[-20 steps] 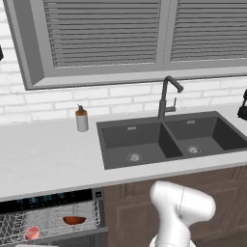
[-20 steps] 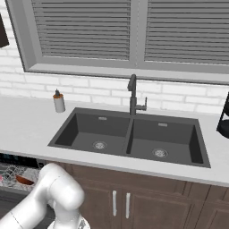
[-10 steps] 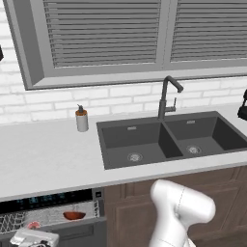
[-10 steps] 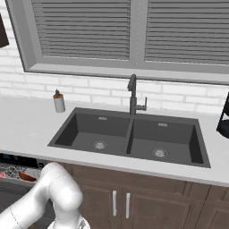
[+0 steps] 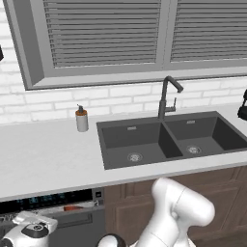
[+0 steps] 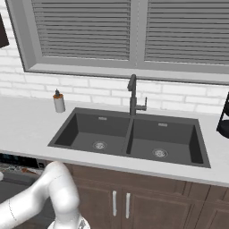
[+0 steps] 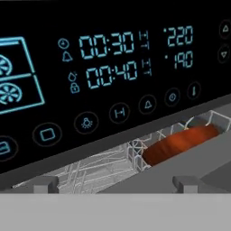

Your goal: Pick up the cup and bowl from the counter, place them in the dishwasher, and close the dishwasher door.

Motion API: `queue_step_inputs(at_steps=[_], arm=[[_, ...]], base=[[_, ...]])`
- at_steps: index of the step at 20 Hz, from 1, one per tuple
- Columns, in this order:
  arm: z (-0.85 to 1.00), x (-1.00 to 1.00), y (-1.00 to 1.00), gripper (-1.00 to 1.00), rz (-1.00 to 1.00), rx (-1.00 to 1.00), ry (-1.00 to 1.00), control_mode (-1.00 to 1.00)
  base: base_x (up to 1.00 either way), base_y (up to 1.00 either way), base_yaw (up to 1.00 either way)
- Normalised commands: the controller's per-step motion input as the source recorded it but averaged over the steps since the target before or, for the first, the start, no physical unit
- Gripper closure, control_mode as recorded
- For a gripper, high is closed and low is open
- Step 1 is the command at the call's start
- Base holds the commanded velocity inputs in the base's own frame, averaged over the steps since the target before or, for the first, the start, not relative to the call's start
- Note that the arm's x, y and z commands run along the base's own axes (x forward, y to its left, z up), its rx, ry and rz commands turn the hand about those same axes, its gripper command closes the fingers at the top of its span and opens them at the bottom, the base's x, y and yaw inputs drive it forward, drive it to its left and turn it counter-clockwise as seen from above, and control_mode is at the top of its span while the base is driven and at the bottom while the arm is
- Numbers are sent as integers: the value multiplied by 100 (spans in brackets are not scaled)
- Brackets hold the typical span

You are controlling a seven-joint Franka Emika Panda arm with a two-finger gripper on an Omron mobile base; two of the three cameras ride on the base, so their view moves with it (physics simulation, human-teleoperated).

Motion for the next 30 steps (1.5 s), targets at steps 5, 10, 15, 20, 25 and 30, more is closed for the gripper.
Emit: queue_step_inputs(at_steps=[5,10,15,20,25,30], arm=[[-100,66,-39,-100,-13,6,-9,-100],[-97,39,-33,-100,-13,5,-9,-100],[-100,7,-38,-100,-15,5,-4,-100],[-100,2,-39,-100,-14,1,0,-100],[-100,30,-72,-100,-24,12,-10,-100],[-100,44,-66,-100,-19,18,-32,-100]], base=[[0,0,0],[0,0,0],[0,0,0],[0,0,0],[0,0,0],[0,0,0]])
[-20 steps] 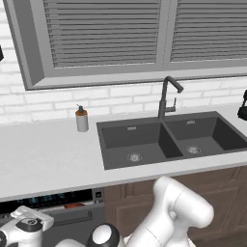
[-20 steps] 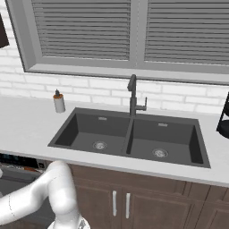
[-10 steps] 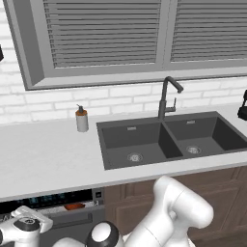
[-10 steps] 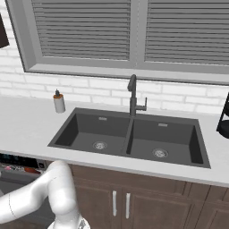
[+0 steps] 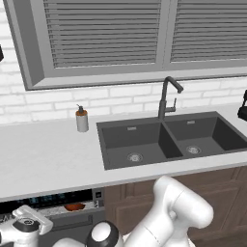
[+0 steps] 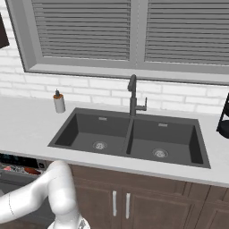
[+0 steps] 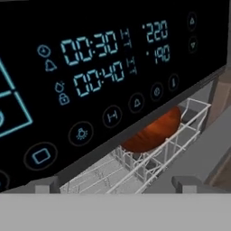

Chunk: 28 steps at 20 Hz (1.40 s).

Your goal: Pick up the cup and bowl from the counter, place them in the dishwasher, and close the dishwasher door.

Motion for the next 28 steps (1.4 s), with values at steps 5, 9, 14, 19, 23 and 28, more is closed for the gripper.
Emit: queue_step_inputs(at_steps=[5,9,14,19,23,28], arm=[[-100,74,-72,-100,-23,17,-43,-100],[-100,85,-62,-100,-25,20,-49,-100],[-100,49,-50,-100,-22,24,-59,-100],[-100,52,-54,-100,-27,24,-65,-100],[-100,24,-20,-100,-22,21,-54,-100],[-100,-10,23,-100,-7,-2,-10,-100]], base=[[0,0,0],[0,0,0],[0,0,0],[0,0,0],[0,0,0],[0,0,0]])
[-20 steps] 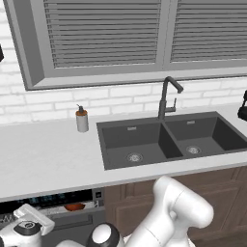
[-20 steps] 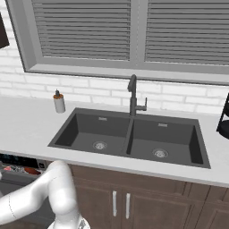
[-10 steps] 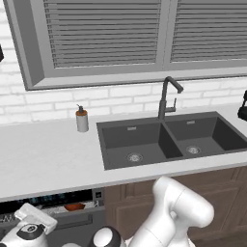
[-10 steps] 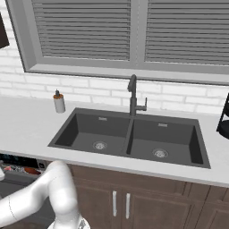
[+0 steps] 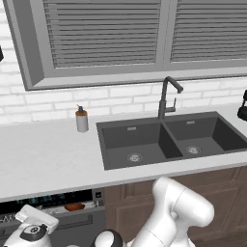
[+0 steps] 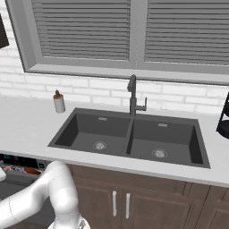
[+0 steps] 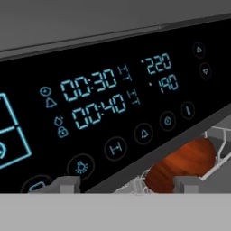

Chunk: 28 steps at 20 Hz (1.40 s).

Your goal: Pick up the cup and bowl from the counter, place them in the dishwasher, and close the dishwasher door.

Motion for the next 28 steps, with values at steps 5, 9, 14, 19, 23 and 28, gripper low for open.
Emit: queue_step_inputs(at_steps=[5,9,14,19,23,28], arm=[[-100,-20,91,-100,12,-23,0,-100],[-100,0,77,-100,15,-15,-2,-100],[-100,-63,46,-100,11,-10,-3,-100],[-100,-58,34,-100,9,-23,0,-100],[-100,15,6,-100,1,-23,-5,-100],[-56,-40,34,-100,9,-20,-4,-100]], base=[[0,0,0],[0,0,0],[0,0,0],[0,0,0],[0,0,0],[0,0,0]])
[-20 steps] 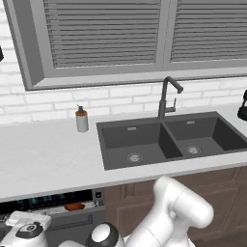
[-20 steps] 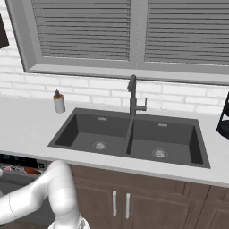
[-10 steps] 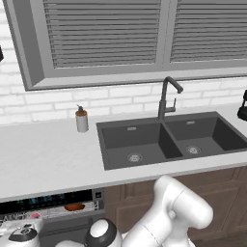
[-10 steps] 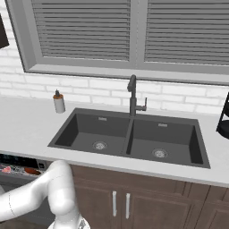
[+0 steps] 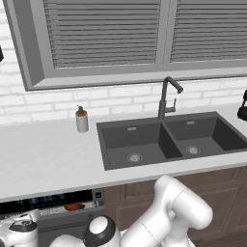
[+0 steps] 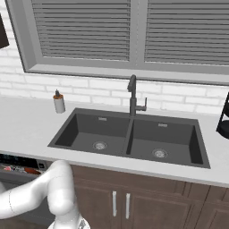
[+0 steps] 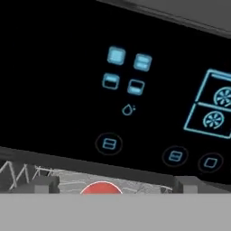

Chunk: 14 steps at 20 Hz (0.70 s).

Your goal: Pick up the cup and bowl from the counter, place them in the dishwasher, and close the dishwasher door.

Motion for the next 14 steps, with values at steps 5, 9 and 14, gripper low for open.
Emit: queue_step_inputs(at_steps=[5,9,14], arm=[[38,-59,16,-100,12,-4,-30,-100],[-32,-83,4,-100,4,-11,-10,-100],[-100,-28,0,-100,0,-30,29,-100]], base=[[0,0,0],[0,0,0],[0,0,0]])
